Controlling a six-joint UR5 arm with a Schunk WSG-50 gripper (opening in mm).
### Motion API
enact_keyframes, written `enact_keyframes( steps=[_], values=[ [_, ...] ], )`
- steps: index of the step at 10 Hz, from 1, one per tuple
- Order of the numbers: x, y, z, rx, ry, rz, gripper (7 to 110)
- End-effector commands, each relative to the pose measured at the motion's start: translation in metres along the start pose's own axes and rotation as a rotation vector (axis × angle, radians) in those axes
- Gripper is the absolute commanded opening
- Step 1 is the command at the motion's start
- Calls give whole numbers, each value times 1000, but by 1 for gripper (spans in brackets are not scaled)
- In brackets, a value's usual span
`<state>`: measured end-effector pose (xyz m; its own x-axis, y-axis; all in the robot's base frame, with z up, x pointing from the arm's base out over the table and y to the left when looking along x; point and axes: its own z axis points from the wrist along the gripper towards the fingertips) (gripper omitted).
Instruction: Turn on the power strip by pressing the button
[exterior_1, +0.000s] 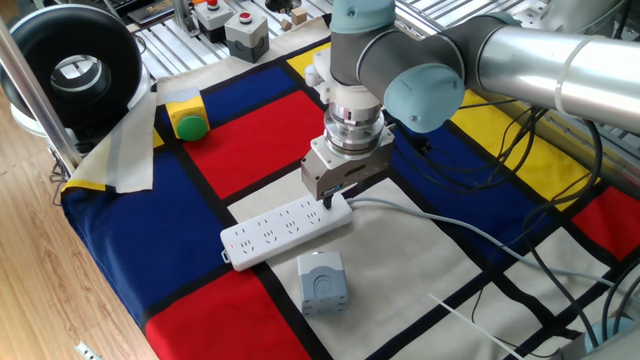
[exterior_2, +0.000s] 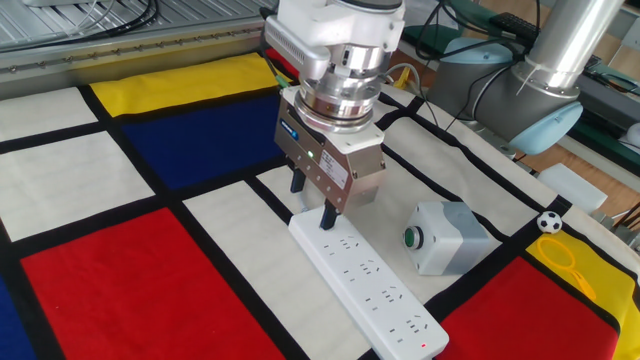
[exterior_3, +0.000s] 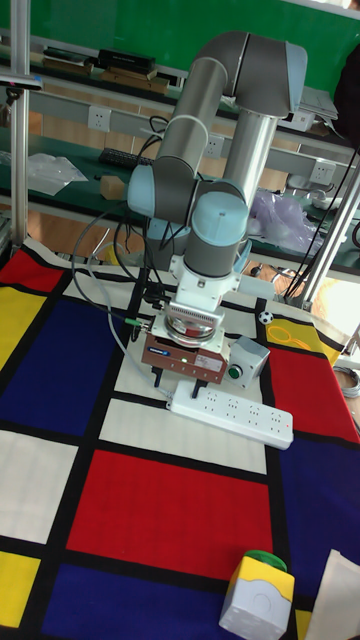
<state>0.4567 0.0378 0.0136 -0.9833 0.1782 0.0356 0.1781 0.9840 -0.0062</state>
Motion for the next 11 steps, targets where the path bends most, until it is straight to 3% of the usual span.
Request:
enact_keyframes(
  steps=[1,5,8,11],
  values=[
    [-1,2,-10,-9,4,-4,66],
    [-1,7,-20,-13,16,-18,66],
    [-17,24,-39,-30,-31,-84,66],
    [-45,29,-49,47,-84,-170,66]
  ],
)
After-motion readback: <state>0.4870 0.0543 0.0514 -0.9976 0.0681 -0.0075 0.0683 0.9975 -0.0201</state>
